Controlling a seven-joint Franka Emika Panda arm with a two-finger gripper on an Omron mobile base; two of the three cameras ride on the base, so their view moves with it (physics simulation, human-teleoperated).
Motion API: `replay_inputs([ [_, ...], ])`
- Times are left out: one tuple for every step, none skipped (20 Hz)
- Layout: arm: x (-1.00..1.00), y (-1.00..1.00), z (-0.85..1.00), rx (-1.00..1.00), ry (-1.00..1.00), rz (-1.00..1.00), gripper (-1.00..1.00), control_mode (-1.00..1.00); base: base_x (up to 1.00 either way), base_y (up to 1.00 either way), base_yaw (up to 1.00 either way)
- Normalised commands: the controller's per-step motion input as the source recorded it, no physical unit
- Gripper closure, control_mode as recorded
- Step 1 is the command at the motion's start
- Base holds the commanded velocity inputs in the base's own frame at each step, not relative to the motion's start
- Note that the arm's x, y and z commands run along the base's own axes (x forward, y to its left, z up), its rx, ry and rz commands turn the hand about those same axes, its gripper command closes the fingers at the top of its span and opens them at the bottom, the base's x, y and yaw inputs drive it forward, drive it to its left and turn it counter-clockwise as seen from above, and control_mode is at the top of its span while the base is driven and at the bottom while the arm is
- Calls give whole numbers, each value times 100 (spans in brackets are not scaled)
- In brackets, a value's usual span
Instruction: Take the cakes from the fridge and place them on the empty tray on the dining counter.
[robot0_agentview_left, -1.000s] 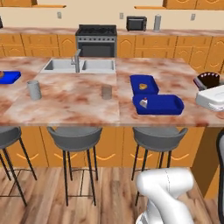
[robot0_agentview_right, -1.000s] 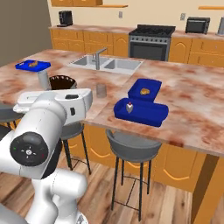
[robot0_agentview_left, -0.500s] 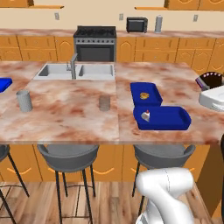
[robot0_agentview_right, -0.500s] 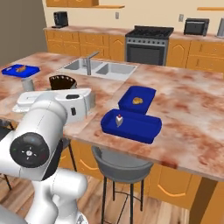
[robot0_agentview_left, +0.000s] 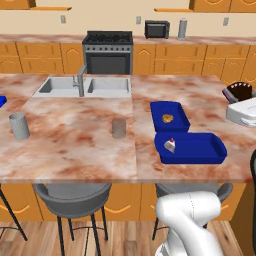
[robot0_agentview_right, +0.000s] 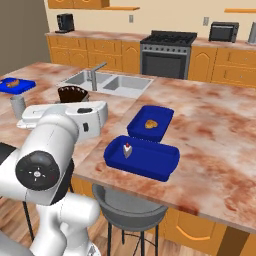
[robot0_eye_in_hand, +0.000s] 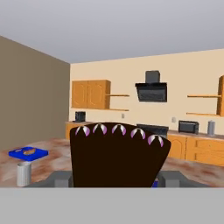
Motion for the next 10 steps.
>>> replay_inputs([
  [0,0,0,0,0,0,100,100,100,-69,0],
  [0,0,0,0,0,0,100,100,91,-29,1],
  [0,0,0,0,0,0,100,100,54,-5,0],
  [0,0,0,0,0,0,100,100,29,0,0],
  [0,0,0,0,0,0,100,100,17,0,0],
  [0,0,0,0,0,0,100,100,16,0,1],
  [0,0,0,0,0,0,100,100,15,0,1],
  [0,0,0,0,0,0,100,100,15,0,0],
  [0,0,0,0,0,0,100,100,24,0,0],
  [34,-11,-1,1,20,0,100,-100,0,0,0],
])
